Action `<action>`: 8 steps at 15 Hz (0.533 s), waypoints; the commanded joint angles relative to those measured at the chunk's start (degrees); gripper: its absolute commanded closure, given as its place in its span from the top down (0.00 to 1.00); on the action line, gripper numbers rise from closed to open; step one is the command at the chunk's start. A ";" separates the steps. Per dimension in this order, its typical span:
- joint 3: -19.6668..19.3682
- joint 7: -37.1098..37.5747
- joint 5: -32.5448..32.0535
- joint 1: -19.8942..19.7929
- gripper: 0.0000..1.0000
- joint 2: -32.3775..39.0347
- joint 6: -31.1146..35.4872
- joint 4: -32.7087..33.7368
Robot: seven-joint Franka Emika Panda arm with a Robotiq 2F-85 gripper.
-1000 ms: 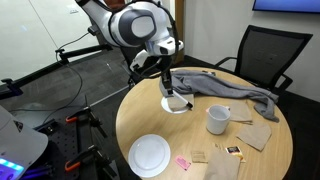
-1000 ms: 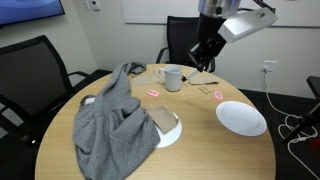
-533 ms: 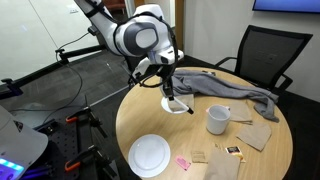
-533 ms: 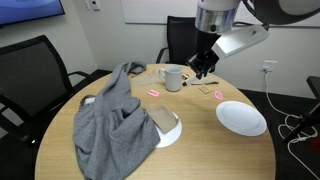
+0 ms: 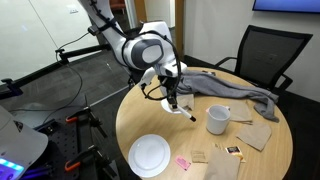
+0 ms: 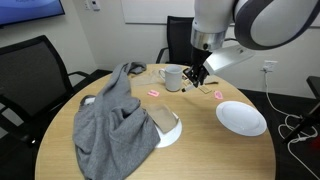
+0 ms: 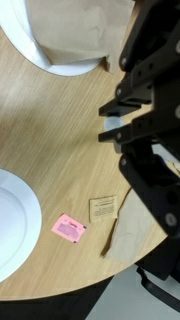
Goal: Take the marker out of the cup and place it on the table
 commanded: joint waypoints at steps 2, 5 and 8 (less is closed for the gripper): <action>-0.04 -3.43 5.40 -0.27 0.05 4.85 2.03 3.25; -0.15 -4.79 8.05 -0.07 0.05 6.86 2.44 4.42; -0.64 -5.34 10.06 0.45 0.05 7.97 2.55 5.05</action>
